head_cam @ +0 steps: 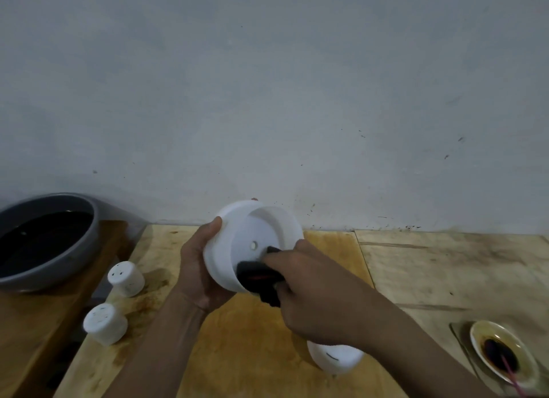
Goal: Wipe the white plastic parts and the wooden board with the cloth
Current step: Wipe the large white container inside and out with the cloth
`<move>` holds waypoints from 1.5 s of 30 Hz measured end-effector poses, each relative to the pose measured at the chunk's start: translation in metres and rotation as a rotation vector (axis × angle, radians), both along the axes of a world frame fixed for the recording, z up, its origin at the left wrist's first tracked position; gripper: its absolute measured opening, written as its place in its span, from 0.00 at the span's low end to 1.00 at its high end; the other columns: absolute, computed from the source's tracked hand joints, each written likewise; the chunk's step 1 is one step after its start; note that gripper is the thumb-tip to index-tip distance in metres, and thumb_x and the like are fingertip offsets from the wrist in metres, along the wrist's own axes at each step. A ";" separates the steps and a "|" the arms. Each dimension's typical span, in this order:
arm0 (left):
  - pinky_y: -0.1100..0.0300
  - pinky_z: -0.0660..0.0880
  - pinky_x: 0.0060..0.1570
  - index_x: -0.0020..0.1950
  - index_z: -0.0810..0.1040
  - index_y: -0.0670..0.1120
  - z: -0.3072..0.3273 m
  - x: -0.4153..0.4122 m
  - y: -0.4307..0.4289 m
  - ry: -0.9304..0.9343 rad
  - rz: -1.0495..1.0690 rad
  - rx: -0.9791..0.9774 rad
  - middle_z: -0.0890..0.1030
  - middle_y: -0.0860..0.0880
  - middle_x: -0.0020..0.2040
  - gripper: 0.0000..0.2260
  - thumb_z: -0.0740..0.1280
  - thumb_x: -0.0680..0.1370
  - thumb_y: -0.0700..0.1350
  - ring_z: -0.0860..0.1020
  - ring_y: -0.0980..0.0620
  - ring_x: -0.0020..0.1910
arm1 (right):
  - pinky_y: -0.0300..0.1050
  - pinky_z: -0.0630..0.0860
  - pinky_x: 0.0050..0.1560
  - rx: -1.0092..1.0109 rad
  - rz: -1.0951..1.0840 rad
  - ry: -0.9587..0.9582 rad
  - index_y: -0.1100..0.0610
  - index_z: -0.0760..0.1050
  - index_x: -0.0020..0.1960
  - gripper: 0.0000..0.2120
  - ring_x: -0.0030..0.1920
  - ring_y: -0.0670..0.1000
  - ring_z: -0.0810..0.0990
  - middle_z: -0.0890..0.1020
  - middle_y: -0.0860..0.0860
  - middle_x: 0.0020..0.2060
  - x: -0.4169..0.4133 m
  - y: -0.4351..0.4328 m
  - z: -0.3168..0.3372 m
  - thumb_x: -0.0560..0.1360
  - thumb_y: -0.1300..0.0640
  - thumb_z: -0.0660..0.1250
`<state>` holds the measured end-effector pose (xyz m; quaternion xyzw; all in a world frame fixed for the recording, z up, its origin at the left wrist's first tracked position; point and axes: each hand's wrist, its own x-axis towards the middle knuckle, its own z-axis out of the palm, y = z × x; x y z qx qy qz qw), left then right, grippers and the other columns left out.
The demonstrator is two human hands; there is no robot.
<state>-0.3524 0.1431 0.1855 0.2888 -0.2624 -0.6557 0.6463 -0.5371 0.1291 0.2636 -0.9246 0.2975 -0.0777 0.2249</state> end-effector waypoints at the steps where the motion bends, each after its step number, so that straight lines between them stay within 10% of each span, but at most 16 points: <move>1: 0.42 0.80 0.53 0.64 0.84 0.49 0.002 0.002 0.001 0.038 0.009 -0.023 0.83 0.40 0.61 0.35 0.81 0.60 0.62 0.84 0.39 0.54 | 0.38 0.75 0.49 0.071 0.016 -0.103 0.43 0.74 0.63 0.20 0.53 0.45 0.69 0.78 0.39 0.49 -0.003 0.000 -0.002 0.79 0.63 0.60; 9: 0.43 0.84 0.47 0.55 0.88 0.46 0.020 -0.008 0.007 0.200 0.120 0.100 0.84 0.38 0.59 0.29 0.69 0.66 0.66 0.86 0.38 0.49 | 0.61 0.61 0.74 -0.367 -0.110 -0.298 0.46 0.57 0.76 0.27 0.75 0.51 0.59 0.67 0.43 0.71 -0.002 -0.005 -0.043 0.80 0.50 0.63; 12: 0.36 0.80 0.54 0.61 0.85 0.49 0.022 -0.012 0.008 0.183 0.149 0.121 0.83 0.38 0.63 0.30 0.61 0.74 0.68 0.85 0.37 0.54 | 0.48 0.67 0.70 -0.363 -0.081 -0.299 0.46 0.61 0.72 0.26 0.67 0.50 0.71 0.74 0.45 0.63 -0.003 -0.024 -0.037 0.78 0.58 0.65; 16: 0.27 0.70 0.64 0.70 0.79 0.51 0.024 -0.007 0.006 0.170 0.096 0.156 0.80 0.40 0.67 0.35 0.56 0.76 0.73 0.80 0.34 0.64 | 0.29 0.72 0.56 -0.019 -0.087 -0.504 0.37 0.65 0.68 0.26 0.60 0.37 0.75 0.75 0.31 0.59 -0.010 -0.037 -0.020 0.79 0.60 0.68; 22: 0.41 0.79 0.60 0.70 0.80 0.47 0.031 0.003 0.004 0.002 0.138 0.080 0.78 0.40 0.71 0.39 0.76 0.65 0.68 0.79 0.39 0.67 | 0.44 0.65 0.28 0.542 -0.004 -0.788 0.53 0.74 0.44 0.06 0.26 0.53 0.69 0.72 0.53 0.29 -0.020 -0.065 0.003 0.76 0.59 0.71; 27: 0.40 0.77 0.63 0.68 0.82 0.47 0.039 0.005 -0.003 0.006 0.094 0.046 0.79 0.40 0.69 0.38 0.60 0.72 0.74 0.78 0.39 0.67 | 0.63 0.69 0.50 1.015 -0.048 -0.884 0.70 0.74 0.59 0.29 0.48 0.68 0.74 0.75 0.67 0.48 -0.013 -0.074 -0.012 0.69 0.51 0.79; 31: 0.45 0.82 0.52 0.59 0.87 0.48 0.044 0.004 -0.006 0.037 0.100 0.072 0.84 0.41 0.61 0.33 0.56 0.75 0.70 0.85 0.42 0.57 | 0.56 0.78 0.55 1.123 -0.118 -0.923 0.61 0.81 0.59 0.26 0.54 0.63 0.82 0.82 0.63 0.55 -0.010 -0.069 -0.015 0.65 0.50 0.81; 35: 0.50 0.84 0.41 0.48 0.90 0.49 0.045 0.000 -0.007 0.009 0.230 0.104 0.88 0.45 0.50 0.23 0.61 0.75 0.63 0.87 0.47 0.45 | 0.58 0.76 0.62 0.917 -0.325 -1.037 0.52 0.78 0.65 0.18 0.59 0.56 0.82 0.83 0.55 0.58 -0.001 -0.056 -0.011 0.77 0.52 0.66; 39: 0.42 0.77 0.62 0.67 0.82 0.50 0.044 0.003 -0.008 -0.106 0.328 0.141 0.84 0.44 0.62 0.31 0.67 0.71 0.67 0.83 0.42 0.61 | 0.34 0.76 0.46 0.353 -0.309 -1.046 0.48 0.74 0.69 0.17 0.48 0.39 0.81 0.83 0.42 0.51 0.009 -0.031 -0.003 0.82 0.57 0.62; 45: 0.52 0.83 0.44 0.52 0.86 0.51 0.055 -0.010 -0.006 -0.341 0.415 0.125 0.88 0.45 0.46 0.20 0.66 0.73 0.64 0.87 0.47 0.45 | 0.39 0.65 0.71 -0.142 -0.191 -0.665 0.42 0.64 0.73 0.21 0.72 0.38 0.65 0.69 0.34 0.71 0.016 -0.025 0.000 0.82 0.55 0.58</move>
